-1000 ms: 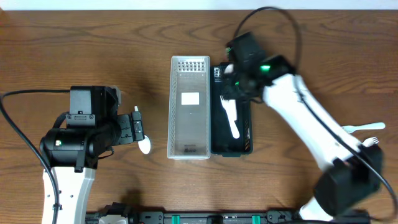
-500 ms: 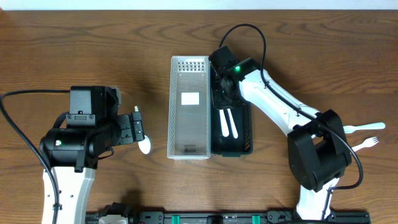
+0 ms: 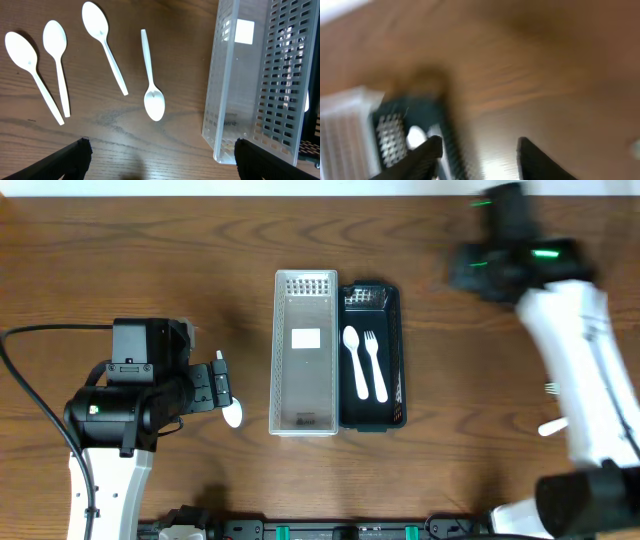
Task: Pack container
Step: 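Carry the spoon into the black basket beside the fork and release, then lower the right gripper onto a white spoon and grasp it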
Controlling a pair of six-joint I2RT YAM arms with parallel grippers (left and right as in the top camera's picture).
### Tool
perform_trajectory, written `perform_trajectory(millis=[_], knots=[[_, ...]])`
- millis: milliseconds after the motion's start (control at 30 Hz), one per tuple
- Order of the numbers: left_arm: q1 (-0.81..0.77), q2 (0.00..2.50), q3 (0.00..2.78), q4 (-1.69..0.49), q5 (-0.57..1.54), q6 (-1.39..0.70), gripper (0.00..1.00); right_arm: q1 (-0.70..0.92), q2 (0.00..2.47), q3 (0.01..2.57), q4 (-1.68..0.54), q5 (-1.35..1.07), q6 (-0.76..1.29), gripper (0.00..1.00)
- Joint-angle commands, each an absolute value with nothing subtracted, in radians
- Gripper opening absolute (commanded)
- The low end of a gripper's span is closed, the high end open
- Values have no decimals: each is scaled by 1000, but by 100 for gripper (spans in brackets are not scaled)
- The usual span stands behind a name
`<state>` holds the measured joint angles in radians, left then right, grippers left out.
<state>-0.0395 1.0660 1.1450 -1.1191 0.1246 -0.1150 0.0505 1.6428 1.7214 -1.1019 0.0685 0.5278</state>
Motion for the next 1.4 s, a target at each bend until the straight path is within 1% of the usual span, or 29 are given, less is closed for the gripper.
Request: perform_trajectory(millis=[0,67,133,267,300,433,767,1167,1367], knots=[[-34,1066,1163,-1121,119,-112,93,-118,1642,1713,-1156,104,625,70],[-34,1066,1163,-1121,119,-112,93,-228,1657,1695,-1172,95,635,80],[-34,1066,1163,-1121,119,-112,93,-321,1683,1673,-1173,83,635,85],[-34,1066,1163,-1121,119,-112,93,-445,1746,1625,-1157,74,635,87],[-34,1066,1163,-1121,119,-112,93,-466,1763,1615,-1154,71,635,89],[-34,1066,1163,-1121,119,-112,93,-534,1854,1589,-1151,71,635,89],[-34,1066,1163,-1121,119,-112,93,-576,2013,1534,-1084,53,635,89],[-34,1066,1163,-1121,119,-112,93,-576,2021,1371,-886,17,597,88],[-34,1066,1163,-1121,119,-112,93,-576,2021,1313,-842,18,596,88]])
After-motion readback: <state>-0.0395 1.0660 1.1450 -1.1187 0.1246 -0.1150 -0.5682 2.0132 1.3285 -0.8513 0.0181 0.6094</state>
